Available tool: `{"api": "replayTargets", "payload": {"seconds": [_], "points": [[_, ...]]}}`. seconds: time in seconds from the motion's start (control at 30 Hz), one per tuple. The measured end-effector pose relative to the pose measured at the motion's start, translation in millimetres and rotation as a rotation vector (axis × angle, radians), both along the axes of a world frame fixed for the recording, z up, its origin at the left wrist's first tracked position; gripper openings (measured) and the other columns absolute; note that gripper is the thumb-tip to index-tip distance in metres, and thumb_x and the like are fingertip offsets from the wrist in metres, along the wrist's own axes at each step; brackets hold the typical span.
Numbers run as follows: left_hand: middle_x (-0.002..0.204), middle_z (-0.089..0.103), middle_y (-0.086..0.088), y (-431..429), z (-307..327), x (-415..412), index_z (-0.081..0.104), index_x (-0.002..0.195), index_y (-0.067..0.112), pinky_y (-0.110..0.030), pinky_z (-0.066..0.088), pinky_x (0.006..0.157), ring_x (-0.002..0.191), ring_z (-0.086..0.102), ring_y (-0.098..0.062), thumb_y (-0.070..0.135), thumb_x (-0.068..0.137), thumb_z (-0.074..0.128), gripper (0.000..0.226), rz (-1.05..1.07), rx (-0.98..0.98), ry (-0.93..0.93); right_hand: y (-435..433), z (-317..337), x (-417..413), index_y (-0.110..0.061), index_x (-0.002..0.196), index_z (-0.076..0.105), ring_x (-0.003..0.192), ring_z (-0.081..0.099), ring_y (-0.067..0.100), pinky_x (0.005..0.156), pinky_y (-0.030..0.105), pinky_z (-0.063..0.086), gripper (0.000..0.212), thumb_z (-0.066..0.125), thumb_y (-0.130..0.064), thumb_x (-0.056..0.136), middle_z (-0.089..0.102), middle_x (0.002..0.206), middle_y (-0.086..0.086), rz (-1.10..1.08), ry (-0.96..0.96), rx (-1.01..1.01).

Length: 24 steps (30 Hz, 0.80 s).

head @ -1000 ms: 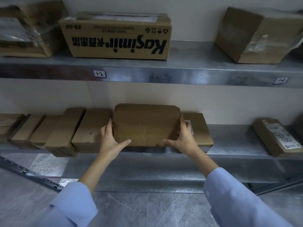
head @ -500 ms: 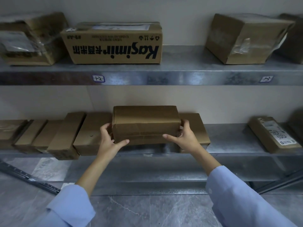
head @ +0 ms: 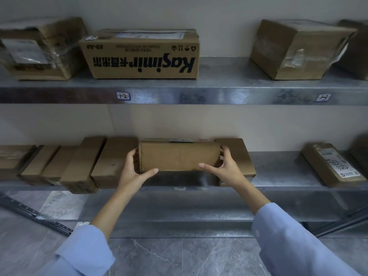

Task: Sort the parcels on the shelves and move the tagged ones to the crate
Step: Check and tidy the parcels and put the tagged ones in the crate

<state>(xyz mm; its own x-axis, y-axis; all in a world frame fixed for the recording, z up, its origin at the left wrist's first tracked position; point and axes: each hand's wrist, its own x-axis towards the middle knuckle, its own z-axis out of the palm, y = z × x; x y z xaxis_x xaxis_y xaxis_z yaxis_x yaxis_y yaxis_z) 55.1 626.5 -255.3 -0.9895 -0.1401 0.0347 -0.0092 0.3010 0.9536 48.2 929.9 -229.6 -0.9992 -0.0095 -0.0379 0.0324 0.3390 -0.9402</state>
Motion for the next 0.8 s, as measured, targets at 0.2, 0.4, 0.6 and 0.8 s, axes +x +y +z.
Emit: {"api": "replayTargets", "payload": {"seconds": [0.2, 0.4, 0.6, 0.8], "points": [[0.129, 0.053, 0.009, -1, 3, 3, 0.038, 0.127, 0.036, -0.045, 0.044, 0.106, 0.120, 0.053, -0.010, 0.049, 0.048, 0.086, 0.094, 0.036, 0.032, -0.005, -1, -2, -2, -0.026, 0.134, 0.027, 0.124, 0.050, 0.014, 0.105, 0.033, 0.047, 0.101, 0.085, -0.053, 0.055, 0.049, 0.130, -0.005, 0.009, -0.060, -0.005], [0.154, 0.034, 0.005, -3, 5, 4, 0.020, 0.148, 0.045, -0.048, 0.031, 0.116, 0.140, 0.035, -0.015, 0.030, 0.065, 0.090, 0.110, 0.028, -0.044, -0.018, -3, -1, -3, -0.024, 0.142, 0.024, 0.136, 0.042, 0.018, 0.113, 0.038, 0.039, 0.105, 0.088, -0.042, 0.061, 0.044, 0.138, -0.005, -0.013, -0.037, 0.037], [0.143, 0.035, 0.006, 2, 6, 3, 0.030, 0.148, 0.039, -0.037, 0.035, 0.110, 0.133, 0.038, -0.015, 0.024, 0.068, 0.088, 0.100, 0.038, -0.148, 0.010, -4, -6, -7, -0.018, 0.151, 0.029, 0.135, 0.040, 0.023, 0.115, 0.043, 0.034, 0.105, 0.088, -0.038, 0.068, 0.039, 0.145, 0.008, 0.019, -0.026, 0.228], [0.142, 0.039, 0.006, 2, 4, 4, 0.034, 0.141, 0.037, -0.041, 0.039, 0.109, 0.130, 0.040, -0.015, 0.018, 0.064, 0.090, 0.097, 0.054, -0.161, 0.044, -6, -10, -10, -0.011, 0.144, 0.032, 0.127, 0.045, 0.013, 0.107, 0.030, 0.041, 0.104, 0.093, -0.027, 0.060, 0.047, 0.136, 0.000, 0.010, -0.030, 0.193]]}}
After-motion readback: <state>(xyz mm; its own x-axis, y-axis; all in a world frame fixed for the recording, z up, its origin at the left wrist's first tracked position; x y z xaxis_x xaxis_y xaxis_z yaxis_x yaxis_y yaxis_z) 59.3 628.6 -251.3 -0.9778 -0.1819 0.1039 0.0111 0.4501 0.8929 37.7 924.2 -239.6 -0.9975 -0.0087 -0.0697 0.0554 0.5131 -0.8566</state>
